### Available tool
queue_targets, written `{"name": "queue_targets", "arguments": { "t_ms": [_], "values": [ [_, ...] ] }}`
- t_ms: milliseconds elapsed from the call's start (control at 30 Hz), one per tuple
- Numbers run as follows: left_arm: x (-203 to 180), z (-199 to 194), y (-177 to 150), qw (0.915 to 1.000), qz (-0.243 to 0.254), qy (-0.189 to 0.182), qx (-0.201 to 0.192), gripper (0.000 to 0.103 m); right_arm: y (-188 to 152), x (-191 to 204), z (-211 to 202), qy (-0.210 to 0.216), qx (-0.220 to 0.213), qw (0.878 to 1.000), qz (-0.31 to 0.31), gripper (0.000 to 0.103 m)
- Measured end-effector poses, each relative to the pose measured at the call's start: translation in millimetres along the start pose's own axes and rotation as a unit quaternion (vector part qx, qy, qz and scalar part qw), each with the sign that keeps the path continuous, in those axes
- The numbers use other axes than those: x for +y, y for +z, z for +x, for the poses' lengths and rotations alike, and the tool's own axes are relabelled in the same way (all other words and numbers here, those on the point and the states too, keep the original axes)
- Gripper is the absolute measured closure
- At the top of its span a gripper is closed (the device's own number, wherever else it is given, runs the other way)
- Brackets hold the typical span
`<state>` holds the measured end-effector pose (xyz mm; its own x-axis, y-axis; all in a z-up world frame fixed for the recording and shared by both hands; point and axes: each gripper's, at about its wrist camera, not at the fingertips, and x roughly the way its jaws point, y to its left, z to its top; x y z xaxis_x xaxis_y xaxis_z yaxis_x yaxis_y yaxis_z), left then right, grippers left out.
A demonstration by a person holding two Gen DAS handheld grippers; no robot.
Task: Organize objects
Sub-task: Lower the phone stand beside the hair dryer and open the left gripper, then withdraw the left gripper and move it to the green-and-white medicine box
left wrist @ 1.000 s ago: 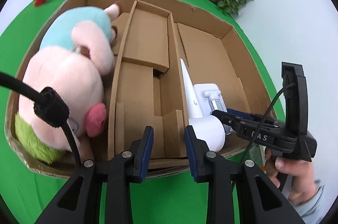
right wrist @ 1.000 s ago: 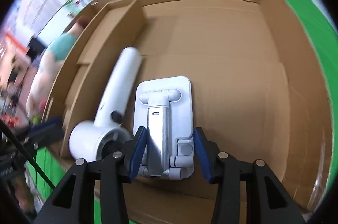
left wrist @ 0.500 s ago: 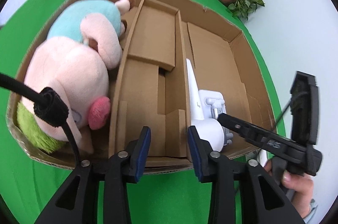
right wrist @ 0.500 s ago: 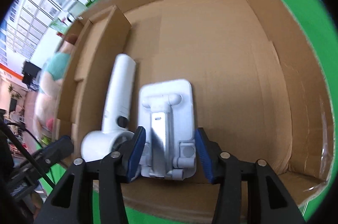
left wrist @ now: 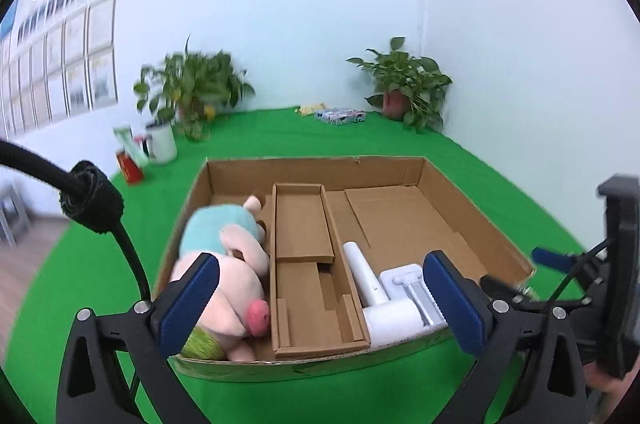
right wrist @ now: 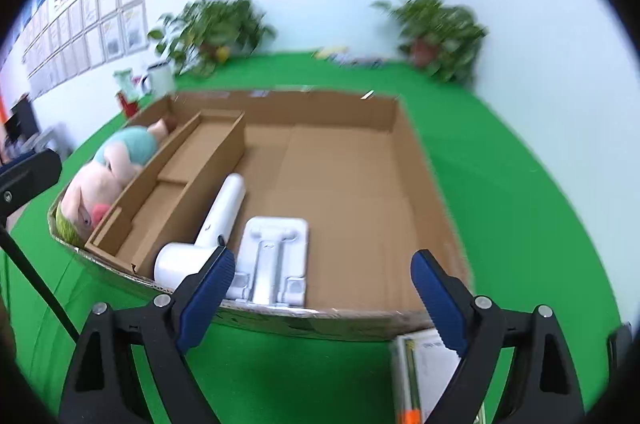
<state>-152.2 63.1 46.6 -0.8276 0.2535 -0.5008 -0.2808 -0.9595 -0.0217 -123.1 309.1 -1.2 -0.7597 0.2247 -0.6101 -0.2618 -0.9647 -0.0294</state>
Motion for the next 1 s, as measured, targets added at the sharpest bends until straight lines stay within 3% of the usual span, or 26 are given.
{"name": "queue_targets", "arguments": {
  "t_ms": [133,367,400,467,533,567,600,633,667,700,733,767,800,867,1000],
  "values": [
    [-11.8,-13.8,-5.8,0.9997,0.023,0.007,0.0,0.0,-3.6,-2.7,-15.0,0.001,-0.015,1.0,0.008,0.013],
    [-19.6,-22.5,-17.0,0.9999,0.009,0.006,0.009,0.0,-8.8,-2.3,-35.4,0.015,-0.034,0.999,-0.009,0.017],
    [-19.8,-24.2,-18.2,0.9999,0.01,0.009,0.007,0.0,-9.8,-2.3,-37.8,0.017,-0.036,0.999,-0.01,0.022],
    [-20.6,-27.6,-20.9,0.9999,0.008,0.012,0.004,0.002,-10.7,-1.8,-39.8,0.017,-0.035,0.999,-0.014,0.065],
    [-18.5,-28.9,-22.8,1.0,-0.001,0.008,0.001,0.033,-11.5,1.2,-38.7,0.009,-0.03,0.999,-0.024,0.089],
    [-17.2,-27.8,-23.4,1.0,-0.006,0.002,0.007,0.066,-12.6,2.8,-39.6,0.009,-0.031,0.999,-0.027,0.091],
    [-13.7,-24.3,-22.6,0.9997,-0.014,-0.005,0.019,0.079,-13.5,4.0,-40.7,0.009,-0.032,0.999,-0.03,0.091],
    [-11.1,-22.4,-23.3,0.9994,-0.024,-0.008,0.023,0.078,-13.9,5.5,-42.5,0.006,-0.035,0.999,-0.035,0.091],
    [-8.6,-22.4,-24.2,0.9993,-0.032,-0.006,0.02,0.077,-14.6,7.6,-46.0,0.001,-0.043,0.998,-0.041,0.088],
    [-6.9,-23.3,-25.0,0.9993,-0.037,0.003,0.012,0.068,-14.9,10.0,-48.9,-0.01,-0.05,0.997,-0.049,0.081],
    [-5.5,-24.2,-24.7,0.9992,-0.039,0.008,0.008,0.054,-15.4,11.6,-50.6,-0.019,-0.054,0.997,-0.056,0.049],
    [-4.4,-24.8,-24.7,0.999,-0.041,0.013,0.005,0.025,-16.3,12.2,-52.5,-0.021,-0.059,0.996,-0.059,0.008],
    [-3.5,-27.4,-25.2,0.9989,-0.045,0.016,-0.004,0.005,-17.6,11.6,-55.3,-0.017,-0.067,0.996,-0.057,0.002],
    [-3.7,-35.2,-26.4,0.9983,-0.047,0.016,-0.03,0.002,-19.1,10.0,-55.9,-0.015,-0.065,0.996,-0.058,0.0],
    [-9.3,-33.3,-26.6,0.9993,-0.032,0.01,-0.019,0.001,-22.7,2.4,-53.3,0.0,-0.05,0.997,-0.053,0.0]
  ]
}}
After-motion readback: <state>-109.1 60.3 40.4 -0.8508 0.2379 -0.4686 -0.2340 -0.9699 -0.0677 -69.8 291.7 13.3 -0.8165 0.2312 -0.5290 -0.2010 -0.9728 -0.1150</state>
